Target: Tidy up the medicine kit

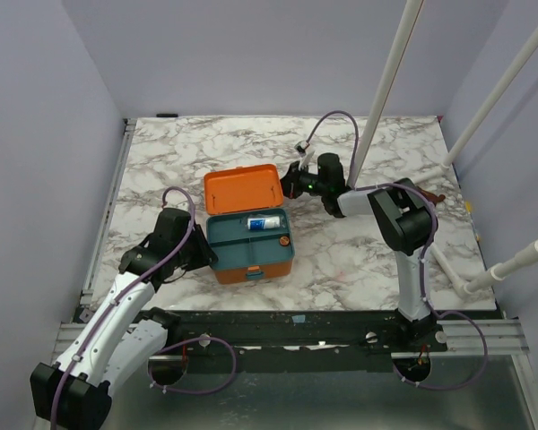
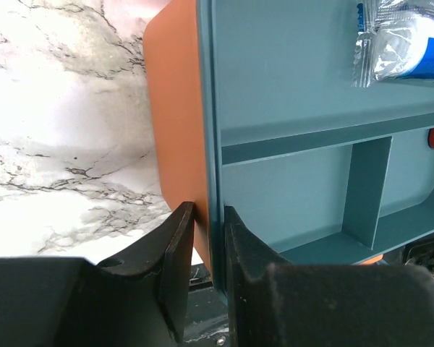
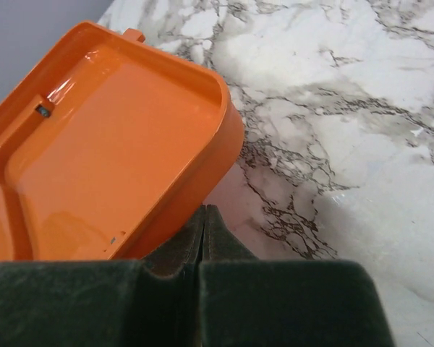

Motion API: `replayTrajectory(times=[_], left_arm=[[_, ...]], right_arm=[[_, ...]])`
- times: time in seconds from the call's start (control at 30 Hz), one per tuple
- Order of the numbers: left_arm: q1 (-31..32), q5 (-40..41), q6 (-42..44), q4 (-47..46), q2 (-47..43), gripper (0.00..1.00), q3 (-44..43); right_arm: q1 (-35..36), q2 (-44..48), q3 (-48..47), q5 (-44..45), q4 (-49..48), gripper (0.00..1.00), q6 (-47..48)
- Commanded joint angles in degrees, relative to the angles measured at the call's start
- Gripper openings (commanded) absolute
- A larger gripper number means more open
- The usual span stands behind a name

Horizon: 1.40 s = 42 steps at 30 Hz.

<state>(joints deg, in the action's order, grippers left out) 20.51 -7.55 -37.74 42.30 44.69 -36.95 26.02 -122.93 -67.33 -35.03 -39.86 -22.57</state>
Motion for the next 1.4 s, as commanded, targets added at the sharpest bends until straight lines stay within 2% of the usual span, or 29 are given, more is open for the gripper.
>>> replayTrajectory(times=[0.0, 0.23, 0.47, 0.9, 1.37], left_arm=[[0.96, 0.43, 1.26, 0.76, 0.59, 0.00, -0.78], [1.63, 0.69, 1.26, 0.83, 0.31, 0.00, -0.85], [1.81, 0.97, 1.42, 0.72, 0.49, 0.00, -0.94], [1.80, 1.40, 1.35, 0.13, 0.25, 0.00, -0.80], [1.80, 2.34, 0.47, 0.74, -1.86, 0.00, -2.39]], right_arm=[[-0.99, -2.26, -0.31, -8.04, -11.65, 0.01, -5.26], [-1.32, -2.62, 4.49, -13.72, -34.48, 0.01, -14.35], [-1.56, 0.17, 7.27, -16.30, -43.42, 0.01, -16.91], [-1.55, 8.38, 11.16, -16.47, -44.03, 0.01, -15.23], [-0.68, 14.74, 14.31, -19.16, -44.98, 0.01, -17.68]])
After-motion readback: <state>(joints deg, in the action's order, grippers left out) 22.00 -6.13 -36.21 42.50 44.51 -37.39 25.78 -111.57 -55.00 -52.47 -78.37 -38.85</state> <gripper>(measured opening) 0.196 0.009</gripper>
